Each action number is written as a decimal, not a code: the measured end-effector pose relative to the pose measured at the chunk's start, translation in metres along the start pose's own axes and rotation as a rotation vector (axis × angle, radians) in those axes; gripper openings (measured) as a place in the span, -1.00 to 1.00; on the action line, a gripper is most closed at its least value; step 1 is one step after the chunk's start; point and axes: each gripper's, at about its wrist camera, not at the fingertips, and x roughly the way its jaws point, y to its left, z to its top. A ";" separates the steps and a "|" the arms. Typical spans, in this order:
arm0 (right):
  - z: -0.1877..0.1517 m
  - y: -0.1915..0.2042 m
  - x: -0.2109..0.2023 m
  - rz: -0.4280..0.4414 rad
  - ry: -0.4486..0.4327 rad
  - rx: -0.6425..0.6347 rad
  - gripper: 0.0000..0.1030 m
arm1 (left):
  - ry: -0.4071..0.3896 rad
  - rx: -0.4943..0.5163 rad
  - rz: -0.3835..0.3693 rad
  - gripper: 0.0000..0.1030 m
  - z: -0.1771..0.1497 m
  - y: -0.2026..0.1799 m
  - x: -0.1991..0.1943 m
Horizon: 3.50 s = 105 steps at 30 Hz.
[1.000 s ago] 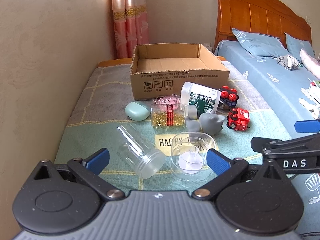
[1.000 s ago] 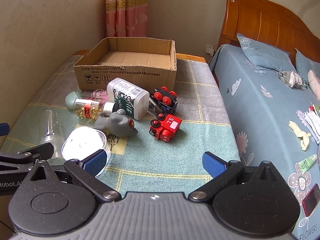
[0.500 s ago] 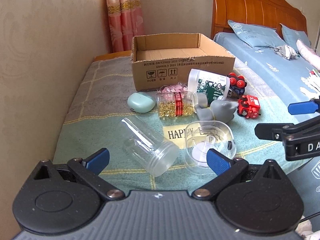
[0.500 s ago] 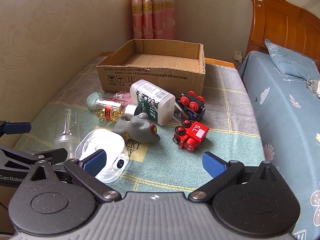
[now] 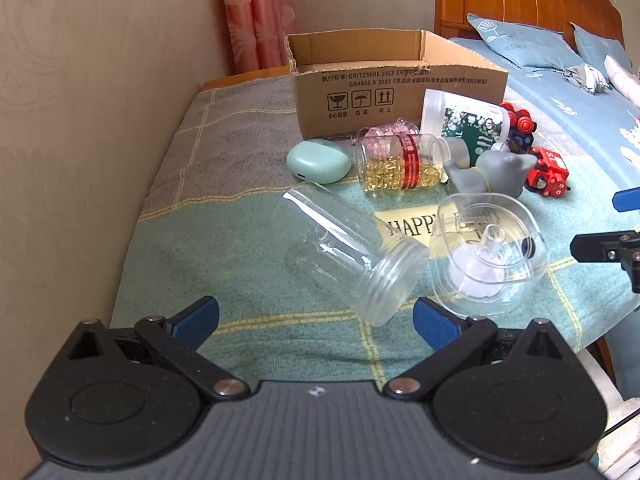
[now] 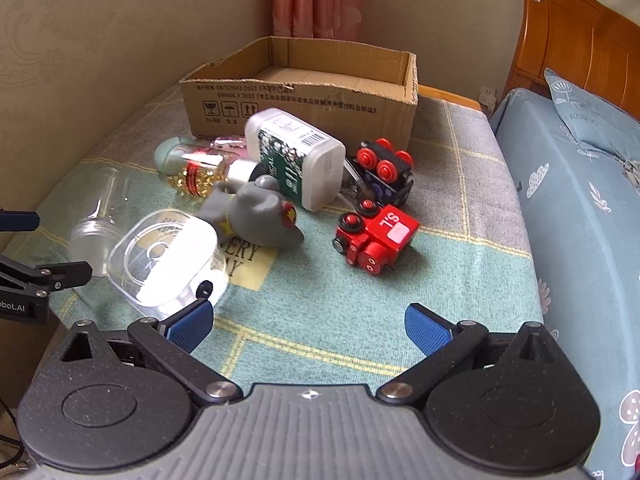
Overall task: Organize rigid objects
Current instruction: 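Grasp the clear cup with the left tool while the right tool grasps the red SL train, then carry both items into the cardboard box and open both tools to release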
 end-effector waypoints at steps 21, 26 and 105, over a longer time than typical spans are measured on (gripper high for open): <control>-0.004 -0.026 0.034 -0.017 0.026 -0.005 1.00 | -0.057 0.153 0.005 0.99 0.040 0.001 0.052; -0.004 -0.027 0.036 -0.007 0.008 -0.017 1.00 | -0.059 0.154 -0.002 0.99 0.051 0.006 0.063; 0.107 -0.044 -0.016 -0.017 -0.212 -0.219 0.07 | -0.235 0.180 -0.024 0.94 0.227 -0.030 0.064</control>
